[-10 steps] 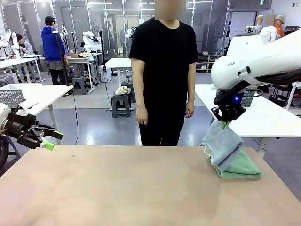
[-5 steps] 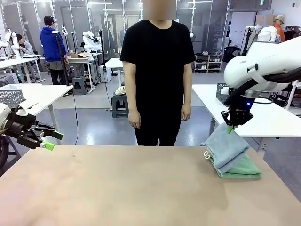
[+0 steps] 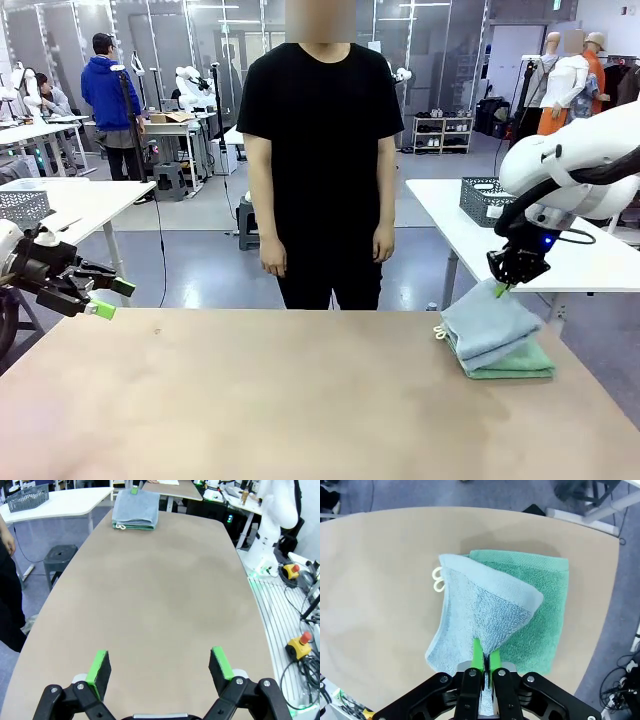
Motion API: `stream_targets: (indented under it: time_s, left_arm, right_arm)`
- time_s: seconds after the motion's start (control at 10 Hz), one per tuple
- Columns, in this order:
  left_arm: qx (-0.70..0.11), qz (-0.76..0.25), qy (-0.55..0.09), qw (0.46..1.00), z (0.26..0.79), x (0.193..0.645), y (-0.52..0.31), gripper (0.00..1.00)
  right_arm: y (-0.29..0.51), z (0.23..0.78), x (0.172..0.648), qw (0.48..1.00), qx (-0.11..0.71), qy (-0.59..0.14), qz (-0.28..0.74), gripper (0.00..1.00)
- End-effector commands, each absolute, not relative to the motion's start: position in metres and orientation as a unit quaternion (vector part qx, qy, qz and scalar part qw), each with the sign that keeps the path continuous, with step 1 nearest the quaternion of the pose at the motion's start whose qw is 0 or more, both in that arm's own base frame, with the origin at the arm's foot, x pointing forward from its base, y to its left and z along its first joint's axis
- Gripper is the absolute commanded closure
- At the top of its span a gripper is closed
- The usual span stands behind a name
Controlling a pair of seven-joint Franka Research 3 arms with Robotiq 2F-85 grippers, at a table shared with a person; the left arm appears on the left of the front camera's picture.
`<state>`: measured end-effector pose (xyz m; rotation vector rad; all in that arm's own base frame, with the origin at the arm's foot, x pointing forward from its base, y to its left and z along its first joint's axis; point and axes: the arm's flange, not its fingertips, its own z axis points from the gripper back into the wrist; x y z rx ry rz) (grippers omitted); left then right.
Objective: Fold the towels and place them in the basket.
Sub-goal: Stack the folded Towel with hook on the right side of the table.
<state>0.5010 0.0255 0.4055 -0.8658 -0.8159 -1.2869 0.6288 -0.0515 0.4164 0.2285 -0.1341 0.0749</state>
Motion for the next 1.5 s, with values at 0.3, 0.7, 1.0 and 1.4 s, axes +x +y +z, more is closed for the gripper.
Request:
stream_targets:
  time_s: [0.3,0.7,1.0,1.4]
  left_arm:
    - [-0.377,-0.565,-0.359,0.64,0.407,0.498,0.025,0.0]
    - [-0.377,-0.565,-0.359,0.64,0.407,0.498,0.025,0.0]
    - [-0.377,-0.565,-0.359,0.64,0.407,0.498,0.025,0.0]
    - [-0.377,-0.565,-0.359,0.64,0.407,0.498,0.025,0.0]
  right_arm:
    - [-0.092,0.38,0.647,0.988,0.137,-0.069,0.032,0.94]
    - [-0.099,0.382,0.65,0.988,0.136,-0.068,0.033,0.54]
    - [-0.108,0.394,0.65,0.99,0.122,-0.056,0.031,0.31]
    - [-0.086,0.525,0.577,0.995,0.054,-0.08,0.018,0.0]
